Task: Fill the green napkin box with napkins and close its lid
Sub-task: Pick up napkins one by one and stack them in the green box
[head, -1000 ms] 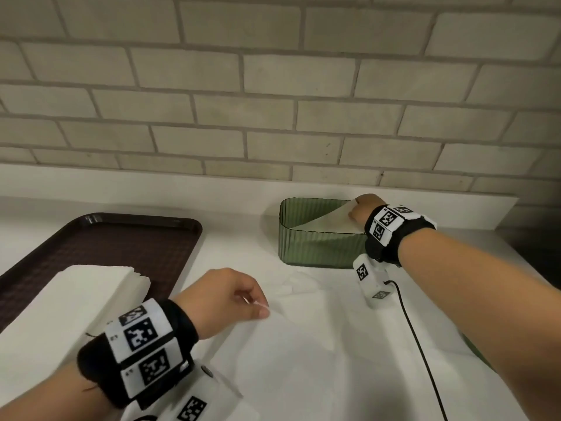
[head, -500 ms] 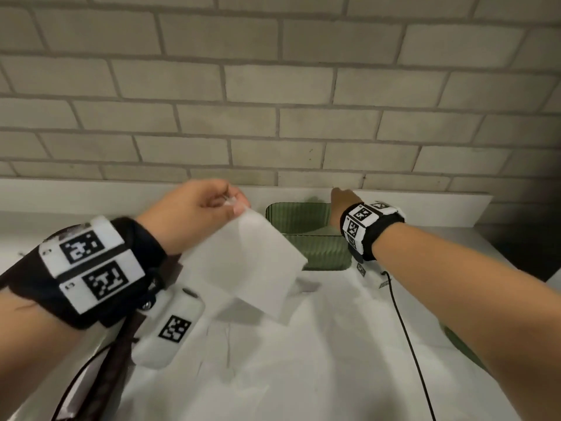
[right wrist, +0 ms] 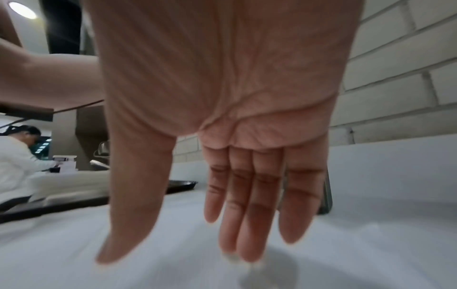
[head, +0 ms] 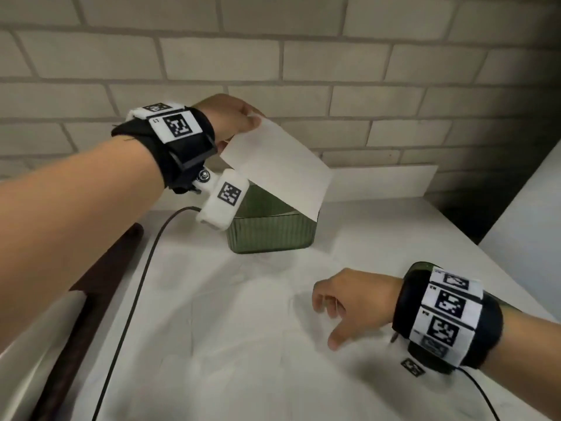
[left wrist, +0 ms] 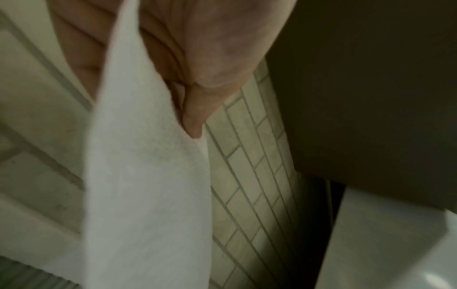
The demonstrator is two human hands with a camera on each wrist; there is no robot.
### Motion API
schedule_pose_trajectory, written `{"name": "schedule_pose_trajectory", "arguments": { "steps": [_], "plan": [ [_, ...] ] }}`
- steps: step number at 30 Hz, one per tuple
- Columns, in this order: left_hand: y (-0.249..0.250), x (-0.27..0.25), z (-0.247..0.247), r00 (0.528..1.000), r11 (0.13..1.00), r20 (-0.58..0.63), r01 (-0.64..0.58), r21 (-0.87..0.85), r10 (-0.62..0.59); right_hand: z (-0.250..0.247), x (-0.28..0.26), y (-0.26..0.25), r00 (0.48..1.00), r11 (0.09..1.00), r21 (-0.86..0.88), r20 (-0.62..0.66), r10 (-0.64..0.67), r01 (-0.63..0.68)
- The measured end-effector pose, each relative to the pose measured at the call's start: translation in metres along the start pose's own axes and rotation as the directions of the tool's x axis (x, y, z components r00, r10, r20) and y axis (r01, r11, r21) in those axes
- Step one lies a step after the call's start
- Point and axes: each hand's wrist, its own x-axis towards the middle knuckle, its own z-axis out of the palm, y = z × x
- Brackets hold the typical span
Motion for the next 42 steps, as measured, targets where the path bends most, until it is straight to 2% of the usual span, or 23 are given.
{"name": "schedule_pose_trajectory", "arguments": {
  "steps": [4, 7, 10, 12, 15, 18, 20, 22, 24, 28, 30, 32, 34, 36, 38, 39, 42],
  "plan": [
    [-0.019, 0.028, 0.018, 0.994, 0.994, 0.024, 0.111, 0.015, -0.111, 0.033, -0.002, 0.003, 1.000, 0.999, 0.034, 0.002, 0.027, -0.027],
    [-0.044, 0.039, 0.038, 0.975, 0.971, 0.050, 0.210, 0.116, -0.217, 0.041, 0.000, -0.001, 0.999, 0.998, 0.053, -0.040, 0.032, -0.030],
    [-0.069, 0.043, 0.053, 0.947, 0.933, 0.076, 0.290, 0.215, -0.312, 0.041, 0.004, -0.002, 0.998, 0.998, 0.031, -0.007, 0.061, -0.061],
    [-0.076, 0.043, 0.060, 0.936, 0.900, 0.096, 0.291, 0.325, -0.338, 0.039, 0.005, -0.003, 0.999, 0.999, -0.024, 0.014, 0.049, -0.049],
    [-0.085, 0.043, 0.067, 0.940, 0.847, 0.058, 0.275, 0.454, -0.336, 0.039, 0.008, -0.003, 0.999, 0.997, -0.068, 0.013, 0.035, -0.034],
    [-0.108, 0.054, 0.074, 0.941, 0.807, 0.040, 0.266, 0.527, -0.336, 0.041, 0.009, -0.001, 0.997, 0.999, -0.023, -0.068, -0.025, 0.023],
    [-0.117, 0.058, 0.078, 0.942, 0.803, 0.017, 0.276, 0.528, -0.335, 0.036, 0.010, 0.003, 0.992, 0.998, 0.037, -0.116, -0.054, 0.058],
    [-0.117, 0.056, 0.084, 0.951, 0.866, -0.007, 0.286, 0.409, -0.310, 0.025, 0.006, 0.008, 0.988, 0.989, 0.109, -0.132, -0.085, 0.100],
    [-0.113, 0.055, 0.090, 0.949, 0.890, -0.057, 0.311, 0.332, -0.310, 0.012, 0.002, 0.015, 0.987, 0.972, 0.191, -0.116, -0.112, 0.133],
    [-0.096, 0.050, 0.096, 0.934, 0.826, 0.005, 0.314, 0.468, -0.357, -0.023, -0.009, 0.032, 0.976, 0.879, 0.427, -0.135, -0.169, 0.211],
    [-0.092, 0.048, 0.098, 0.937, 0.788, 0.049, 0.263, 0.557, -0.347, -0.043, -0.016, 0.042, 0.978, 0.874, 0.445, -0.155, -0.143, 0.198],
    [-0.089, 0.047, 0.098, 0.920, 0.732, 0.087, 0.244, 0.637, -0.383, -0.063, -0.022, 0.051, 0.975, 0.859, 0.479, -0.203, -0.093, 0.182],
    [-0.088, 0.046, 0.095, 0.926, 0.694, 0.085, 0.213, 0.688, -0.369, -0.079, -0.025, 0.060, 0.969, 0.767, 0.620, -0.247, -0.009, 0.165],
    [-0.079, 0.040, 0.089, 0.922, 0.656, 0.096, 0.191, 0.730, -0.376, -0.092, -0.022, 0.067, 0.958, 0.615, 0.771, -0.275, 0.086, 0.167],
    [-0.080, 0.042, 0.083, 0.941, 0.629, 0.093, 0.141, 0.765, -0.324, -0.102, -0.016, 0.072, 0.929, 0.495, 0.845, -0.325, 0.178, 0.201],
    [-0.082, 0.043, 0.078, 0.953, 0.629, 0.090, 0.118, 0.768, -0.289, -0.107, -0.011, 0.073, 0.912, 0.463, 0.858, -0.350, 0.213, 0.221],
    [-0.080, 0.040, 0.058, 0.969, 0.709, 0.061, 0.132, 0.693, -0.240, -0.116, 0.010, 0.071, 0.874, 0.429, 0.869, -0.391, 0.287, 0.248]
  ]
}}
